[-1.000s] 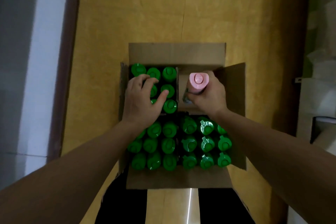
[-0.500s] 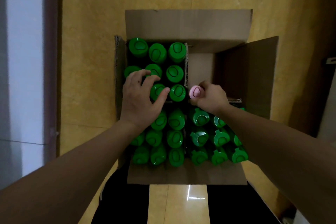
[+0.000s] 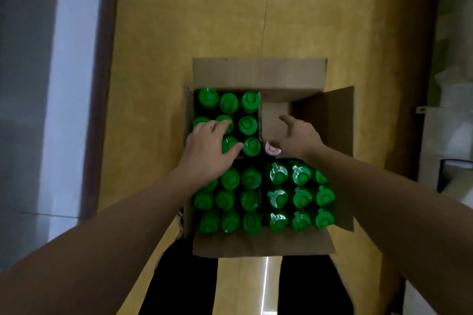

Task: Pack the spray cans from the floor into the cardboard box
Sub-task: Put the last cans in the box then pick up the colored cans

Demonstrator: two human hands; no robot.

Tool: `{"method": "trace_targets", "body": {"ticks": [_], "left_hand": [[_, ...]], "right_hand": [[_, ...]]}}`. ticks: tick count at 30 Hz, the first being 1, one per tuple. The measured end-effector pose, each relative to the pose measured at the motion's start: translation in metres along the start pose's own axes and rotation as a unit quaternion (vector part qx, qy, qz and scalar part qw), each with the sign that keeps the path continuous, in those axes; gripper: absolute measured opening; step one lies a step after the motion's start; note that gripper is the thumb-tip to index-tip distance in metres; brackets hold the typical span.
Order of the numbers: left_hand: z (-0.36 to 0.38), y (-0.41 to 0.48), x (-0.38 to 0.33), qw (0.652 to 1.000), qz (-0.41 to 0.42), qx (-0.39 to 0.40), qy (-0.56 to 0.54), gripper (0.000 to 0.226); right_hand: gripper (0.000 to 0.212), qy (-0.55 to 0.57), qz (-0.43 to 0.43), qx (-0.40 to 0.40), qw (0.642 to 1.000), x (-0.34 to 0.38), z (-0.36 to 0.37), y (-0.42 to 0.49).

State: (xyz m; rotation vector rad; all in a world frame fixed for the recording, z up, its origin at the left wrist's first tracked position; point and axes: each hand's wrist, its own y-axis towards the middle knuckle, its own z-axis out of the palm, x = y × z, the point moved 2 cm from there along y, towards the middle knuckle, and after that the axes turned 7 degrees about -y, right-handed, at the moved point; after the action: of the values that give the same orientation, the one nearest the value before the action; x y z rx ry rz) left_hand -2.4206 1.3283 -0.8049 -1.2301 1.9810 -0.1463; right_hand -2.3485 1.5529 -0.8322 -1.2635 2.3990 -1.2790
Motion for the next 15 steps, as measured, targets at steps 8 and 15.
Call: {"method": "trace_targets", "body": {"ticks": [8,15], "left_hand": [[-0.179,-0.062,-0.114,0.997,0.022,-0.028,0.074,0.071],[-0.309,-0.177,-0.235,0.978,0.069,-0.181,0.082,0.073]], "right_hand": [[0.076,0.031,-0.071,-0.100,0.992,0.119,-0.141,-0.167],[0.084,-0.069,-0.190,-0.206,0.957,0.171,-0.261,-0.320]]}}
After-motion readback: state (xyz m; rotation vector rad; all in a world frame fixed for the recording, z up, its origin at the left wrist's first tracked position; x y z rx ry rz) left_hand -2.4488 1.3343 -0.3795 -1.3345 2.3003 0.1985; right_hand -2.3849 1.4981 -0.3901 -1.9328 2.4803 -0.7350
